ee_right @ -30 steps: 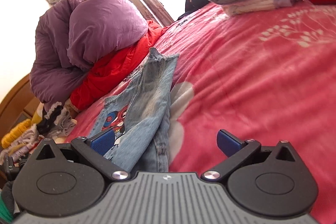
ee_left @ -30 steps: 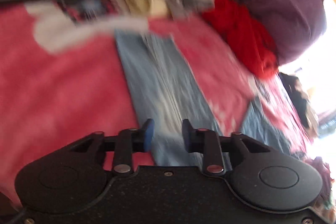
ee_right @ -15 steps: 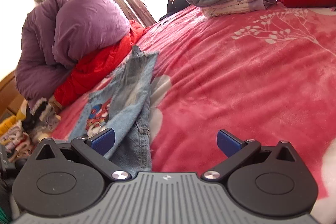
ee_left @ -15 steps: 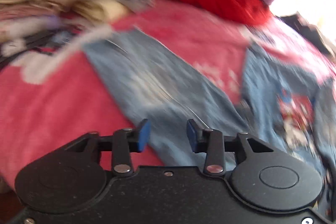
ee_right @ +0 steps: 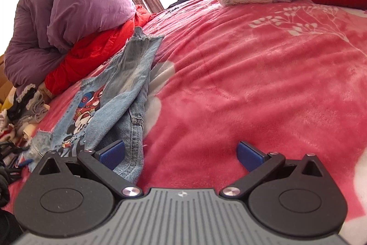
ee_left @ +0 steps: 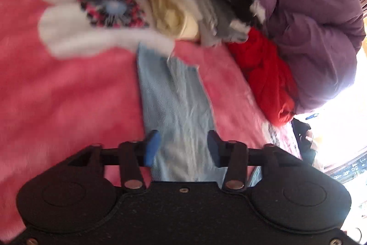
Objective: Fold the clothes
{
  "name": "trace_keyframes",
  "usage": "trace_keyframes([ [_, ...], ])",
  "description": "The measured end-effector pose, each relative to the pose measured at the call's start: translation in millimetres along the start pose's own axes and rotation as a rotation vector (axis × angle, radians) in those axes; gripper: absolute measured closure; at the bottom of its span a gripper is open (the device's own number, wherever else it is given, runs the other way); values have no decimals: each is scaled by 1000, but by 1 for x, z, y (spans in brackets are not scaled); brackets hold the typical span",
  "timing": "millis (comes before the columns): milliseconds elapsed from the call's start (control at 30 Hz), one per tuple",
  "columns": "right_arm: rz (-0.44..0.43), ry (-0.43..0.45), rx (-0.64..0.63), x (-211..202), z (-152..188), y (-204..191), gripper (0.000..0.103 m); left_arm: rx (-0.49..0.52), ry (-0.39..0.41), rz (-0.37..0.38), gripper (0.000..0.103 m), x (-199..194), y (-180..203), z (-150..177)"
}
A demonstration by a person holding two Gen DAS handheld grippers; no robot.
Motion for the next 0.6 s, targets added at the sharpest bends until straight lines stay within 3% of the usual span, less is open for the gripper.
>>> trace_keyframes([
  [100, 18, 1, -46, 4, 3, -4, 0, 68, -94, 71, 53, 14, 14, 7],
  [167, 36, 3, -81, 7, 6, -8, 0, 130, -176, 53, 52, 34, 18, 12],
  [200, 44, 4, -98, 9, 7, -10, 0, 147, -172, 23, 59, 40, 15, 11],
  [300, 66, 8, -142, 12, 10, -15, 0, 161, -2, -78, 65, 35, 7, -8],
  [367, 64, 13, -144, 12, 10, -14, 0, 163, 86, -139, 63, 24, 5, -18],
  [467, 58, 18, -136, 13, 10, -11, 0, 184, 35, -25, 62, 9, 14, -13],
  [600, 67, 23, -153, 17, 10, -13, 0, 452, -115, 65, 60, -8, 52, 27],
])
Point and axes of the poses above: each gripper's, at about its wrist camera, not at the fingertips, and x roughly the way its jaws point, y to its right, z to its underside, the point moved 2 cm from there along x, roughly the way its jaws point, and after that the axes turned 1 degree about z, right-handed, at the moved point
